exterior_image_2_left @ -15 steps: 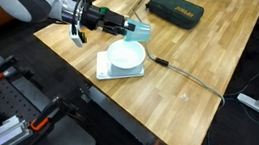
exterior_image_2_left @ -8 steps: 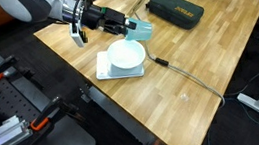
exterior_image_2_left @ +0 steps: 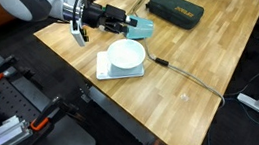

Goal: Pour the contents of the cup into the bowl

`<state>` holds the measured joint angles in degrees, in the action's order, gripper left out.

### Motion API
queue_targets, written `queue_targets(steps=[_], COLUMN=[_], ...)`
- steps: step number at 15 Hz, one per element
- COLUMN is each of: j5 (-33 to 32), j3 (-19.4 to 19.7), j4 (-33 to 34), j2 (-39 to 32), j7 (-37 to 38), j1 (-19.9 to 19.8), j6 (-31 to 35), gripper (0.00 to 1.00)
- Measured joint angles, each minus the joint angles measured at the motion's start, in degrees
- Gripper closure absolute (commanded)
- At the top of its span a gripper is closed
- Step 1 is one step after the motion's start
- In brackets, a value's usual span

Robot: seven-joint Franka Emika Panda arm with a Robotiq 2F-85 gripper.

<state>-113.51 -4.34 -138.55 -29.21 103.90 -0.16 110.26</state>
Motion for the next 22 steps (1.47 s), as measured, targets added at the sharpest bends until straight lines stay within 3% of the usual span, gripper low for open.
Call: queue_targets(steps=[22], j5=[-0.28], j3=[-1.01], j4=[0.48], j2=[0.25], j7=[-2.24], j1=[0.19], j6=[-2.09], gripper=[0.48])
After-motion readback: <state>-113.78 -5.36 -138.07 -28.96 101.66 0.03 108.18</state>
